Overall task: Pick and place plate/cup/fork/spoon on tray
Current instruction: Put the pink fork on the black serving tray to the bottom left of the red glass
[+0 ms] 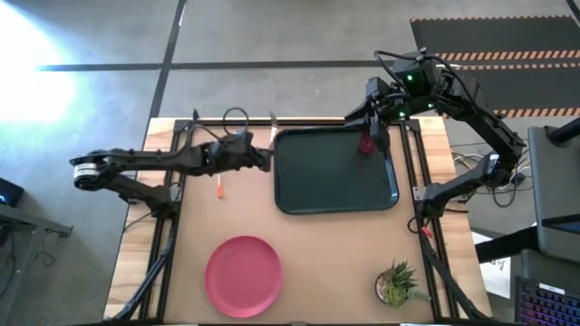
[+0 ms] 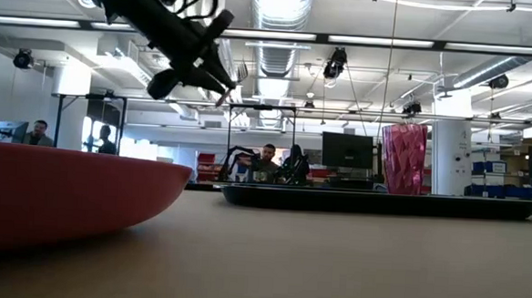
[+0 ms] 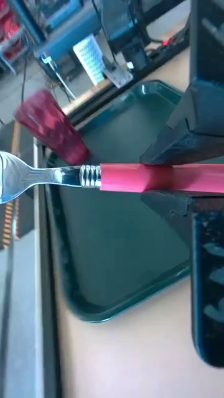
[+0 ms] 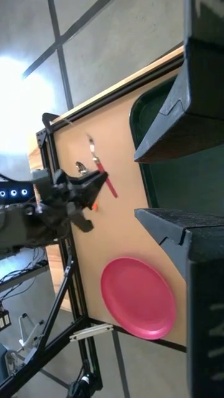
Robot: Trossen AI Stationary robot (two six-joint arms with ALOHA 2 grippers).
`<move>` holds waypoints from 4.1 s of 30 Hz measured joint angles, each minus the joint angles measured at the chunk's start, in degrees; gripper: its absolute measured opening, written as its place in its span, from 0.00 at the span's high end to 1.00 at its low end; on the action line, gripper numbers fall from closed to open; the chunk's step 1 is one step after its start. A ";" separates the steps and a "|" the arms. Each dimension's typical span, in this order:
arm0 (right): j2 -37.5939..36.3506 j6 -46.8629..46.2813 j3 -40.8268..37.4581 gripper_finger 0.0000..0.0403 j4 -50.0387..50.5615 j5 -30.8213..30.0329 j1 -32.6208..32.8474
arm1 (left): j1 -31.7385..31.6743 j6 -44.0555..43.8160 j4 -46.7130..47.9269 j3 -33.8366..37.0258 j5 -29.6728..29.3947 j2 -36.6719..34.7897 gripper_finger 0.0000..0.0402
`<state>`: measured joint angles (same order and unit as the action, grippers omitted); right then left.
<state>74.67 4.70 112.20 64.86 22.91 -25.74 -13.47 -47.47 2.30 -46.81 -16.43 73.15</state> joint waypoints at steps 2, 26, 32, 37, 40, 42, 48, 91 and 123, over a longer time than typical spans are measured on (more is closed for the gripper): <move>0.00 0.45 0.00 0.71 0.22 0.03 -0.02 | 1.46 -2.52 -0.78 -0.07 -0.61 2.41 0.93; -0.02 1.52 0.00 0.71 6.90 2.75 0.00 | 9.83 -8.21 19.55 -26.36 -7.06 27.48 0.93; -0.07 1.86 0.00 0.71 7.36 3.00 0.00 | 9.81 -13.73 19.94 -24.59 -5.11 30.54 0.93; -0.07 1.87 0.00 0.71 7.50 3.47 0.00 | 9.60 -16.46 19.85 -24.41 -5.34 31.05 0.93; -0.07 1.83 0.00 0.71 7.69 4.74 0.00 | 9.15 -16.97 21.06 -24.41 -6.40 31.07 0.93; -0.07 1.82 0.00 0.71 7.78 4.79 0.00 | 8.72 -17.74 21.45 -24.41 -6.55 31.07 0.93; -0.07 1.76 0.00 0.71 7.78 5.72 0.00 | 8.43 -18.16 21.05 -24.41 -6.62 31.07 0.93; -0.55 2.58 0.00 0.71 9.84 5.67 0.00 | 8.29 -9.04 5.61 -23.80 2.85 30.88 0.57; 1.77 -10.09 -30.66 0.98 -14.80 -2.27 13.15 | 8.33 18.93 26.05 -23.69 -5.55 -15.88 0.57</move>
<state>76.45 -5.39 81.55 50.07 20.64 -12.59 -5.14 -28.54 28.35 -70.50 -21.98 57.27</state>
